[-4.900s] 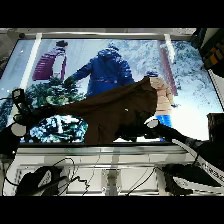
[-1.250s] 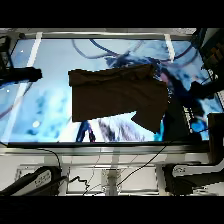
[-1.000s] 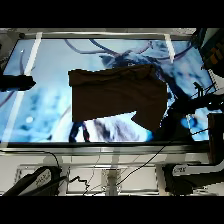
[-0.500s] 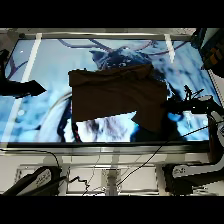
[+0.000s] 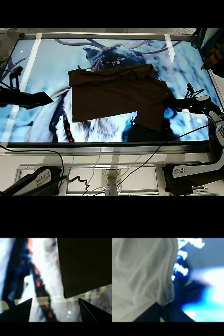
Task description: Fold the clothes and pants, and hang the long-sleeved shirts on hangers.
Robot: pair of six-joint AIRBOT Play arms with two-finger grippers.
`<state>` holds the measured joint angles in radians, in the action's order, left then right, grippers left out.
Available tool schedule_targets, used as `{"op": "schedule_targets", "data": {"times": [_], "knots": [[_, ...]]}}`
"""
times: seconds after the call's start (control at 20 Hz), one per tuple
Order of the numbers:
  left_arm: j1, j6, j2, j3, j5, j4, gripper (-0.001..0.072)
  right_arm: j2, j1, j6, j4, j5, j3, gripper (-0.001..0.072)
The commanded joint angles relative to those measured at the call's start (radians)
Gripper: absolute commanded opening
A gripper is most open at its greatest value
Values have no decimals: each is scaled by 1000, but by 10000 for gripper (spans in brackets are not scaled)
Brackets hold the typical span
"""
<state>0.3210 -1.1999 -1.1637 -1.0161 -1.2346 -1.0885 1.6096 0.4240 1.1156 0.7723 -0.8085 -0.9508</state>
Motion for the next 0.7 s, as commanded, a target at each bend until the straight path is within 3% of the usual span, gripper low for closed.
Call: {"op": "schedule_targets", "data": {"times": [0.0,0.25,0.55,0.6,0.65], "knots": [[1,-5,-2,171,88,47,634,-2,-1,19,-16,13,0,10],[2,-3,-2,353,306,166,633,-2,-1,17,-16,-19,-1,10],[-118,63,-16,454,432,287,631,-2,-1,17,-16,-34,-1,10],[-146,53,-32,454,447,291,582,-2,-1,17,-16,-43,-1,10],[-175,31,-51,454,458,301,472,-2,-1,17,-16,-56,-1,10]]}}
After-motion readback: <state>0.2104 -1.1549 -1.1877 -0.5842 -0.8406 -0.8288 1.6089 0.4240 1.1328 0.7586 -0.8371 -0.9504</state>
